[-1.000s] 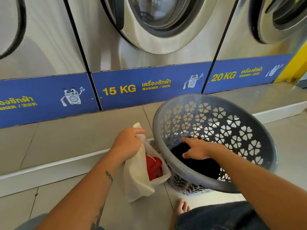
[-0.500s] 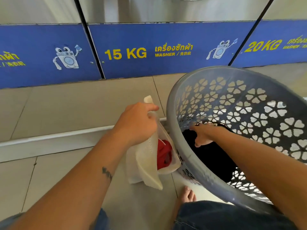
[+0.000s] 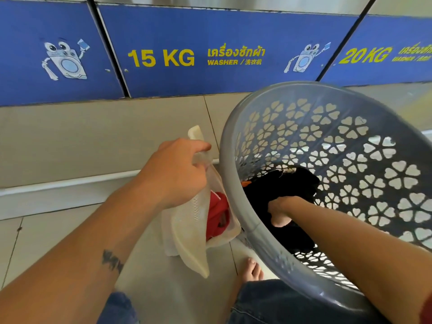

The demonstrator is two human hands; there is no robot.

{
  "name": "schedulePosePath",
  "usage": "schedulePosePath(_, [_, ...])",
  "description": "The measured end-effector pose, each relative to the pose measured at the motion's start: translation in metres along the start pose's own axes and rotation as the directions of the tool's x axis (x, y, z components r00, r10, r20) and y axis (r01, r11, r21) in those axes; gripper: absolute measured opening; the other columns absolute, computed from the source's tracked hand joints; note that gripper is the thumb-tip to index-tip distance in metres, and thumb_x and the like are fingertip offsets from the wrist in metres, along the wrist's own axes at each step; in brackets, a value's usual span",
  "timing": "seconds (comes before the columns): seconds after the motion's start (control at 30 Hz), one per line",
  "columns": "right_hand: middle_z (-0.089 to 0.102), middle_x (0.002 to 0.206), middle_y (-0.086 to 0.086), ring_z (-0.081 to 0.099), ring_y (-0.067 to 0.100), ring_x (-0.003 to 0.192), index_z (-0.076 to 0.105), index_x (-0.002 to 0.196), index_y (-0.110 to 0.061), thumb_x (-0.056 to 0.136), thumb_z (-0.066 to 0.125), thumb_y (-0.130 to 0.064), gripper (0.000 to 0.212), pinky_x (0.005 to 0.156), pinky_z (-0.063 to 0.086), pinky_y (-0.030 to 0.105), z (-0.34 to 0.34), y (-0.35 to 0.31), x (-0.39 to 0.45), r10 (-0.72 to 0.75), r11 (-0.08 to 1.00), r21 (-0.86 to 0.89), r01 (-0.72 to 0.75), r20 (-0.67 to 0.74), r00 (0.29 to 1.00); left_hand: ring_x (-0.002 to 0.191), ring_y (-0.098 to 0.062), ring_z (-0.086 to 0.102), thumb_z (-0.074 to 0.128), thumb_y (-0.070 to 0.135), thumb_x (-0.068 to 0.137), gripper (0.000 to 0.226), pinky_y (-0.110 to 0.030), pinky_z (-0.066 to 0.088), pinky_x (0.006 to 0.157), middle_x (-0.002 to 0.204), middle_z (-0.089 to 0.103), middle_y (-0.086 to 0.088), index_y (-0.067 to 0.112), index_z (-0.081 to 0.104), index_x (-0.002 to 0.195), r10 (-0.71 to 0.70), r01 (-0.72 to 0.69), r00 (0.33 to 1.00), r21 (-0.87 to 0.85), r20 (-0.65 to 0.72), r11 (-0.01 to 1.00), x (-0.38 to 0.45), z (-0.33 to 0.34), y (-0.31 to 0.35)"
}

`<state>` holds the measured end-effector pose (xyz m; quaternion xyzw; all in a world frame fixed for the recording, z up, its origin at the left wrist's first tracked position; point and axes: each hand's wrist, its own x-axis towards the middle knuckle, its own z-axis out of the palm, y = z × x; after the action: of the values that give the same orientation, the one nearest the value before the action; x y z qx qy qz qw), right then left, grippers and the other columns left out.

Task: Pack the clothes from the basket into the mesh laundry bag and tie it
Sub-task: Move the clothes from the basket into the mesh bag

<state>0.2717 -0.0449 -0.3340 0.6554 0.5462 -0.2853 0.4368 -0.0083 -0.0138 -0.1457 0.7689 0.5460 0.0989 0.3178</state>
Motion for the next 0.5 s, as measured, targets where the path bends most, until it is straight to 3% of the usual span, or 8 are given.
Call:
schedulePosePath(0.13, [0.054, 0.143, 0.014, 0.052, 0.036, 0.128, 0.048, 0.145, -0.011, 0.092, 0.043, -0.027, 0.056, 0.102, 0.049, 0.038, -0.021, 0.0, -0.017, -0.007, 0.978, 0.206, 0.029, -0.105, 0.994, 0.13, -0.024, 0.048, 0.055, 0.019, 0.096, 0.046, -0.033, 0.039, 0.101, 0.145, 0.051, 0.0, 0.032, 0.052, 0.139, -0.025, 0.025, 1.0, -0.003, 0.01, 1.0, -0.005, -0.003, 0.001])
schedulePosePath(0.27, [0.047, 0.145, 0.014, 0.047, 0.038, 0.132, 0.044, 0.148, -0.011, 0.089, 0.042, -0.034, 0.063, 0.106, 0.046, 0.044, -0.033, 0.006, -0.034, -0.009, 0.971, 0.235, 0.051, -0.175, 0.985, 0.136, -0.023, 0.042, 0.058, 0.027, 0.094, 0.05, -0.034, 0.036, 0.106, 0.15, 0.045, 0.001, 0.03, 0.048, 0.143, -0.023, 0.024, 0.998, -0.02, 0.052, 1.0, -0.006, -0.005, 0.003])
schedulePosePath(0.4, [0.056, 0.134, 0.013, 0.056, 0.034, 0.118, 0.048, 0.142, -0.007, 0.09, 0.047, -0.029, 0.057, 0.092, 0.052, 0.038, -0.048, 0.01, -0.062, -0.034, 0.962, 0.256, 0.09, -0.213, 0.976, 0.142, -0.024, 0.033, 0.072, 0.031, 0.082, 0.08, -0.036, 0.033, 0.11, 0.157, 0.033, -0.001, 0.026, 0.033, 0.152, -0.035, 0.039, 0.989, -0.02, 0.146, 0.999, -0.006, -0.004, 0.008])
schedulePosePath(0.5, [0.059, 0.13, 0.013, 0.058, 0.033, 0.114, 0.055, 0.132, -0.007, 0.088, 0.054, -0.027, 0.048, 0.082, 0.049, 0.035, -0.058, 0.012, -0.092, -0.058, 0.948, 0.274, 0.161, -0.348, 0.936, 0.139, -0.025, 0.038, 0.077, 0.024, 0.075, 0.088, -0.037, 0.039, 0.108, 0.154, 0.037, -0.001, 0.026, 0.033, 0.151, -0.031, 0.037, 0.983, -0.03, 0.183, 0.999, -0.012, 0.001, 0.012])
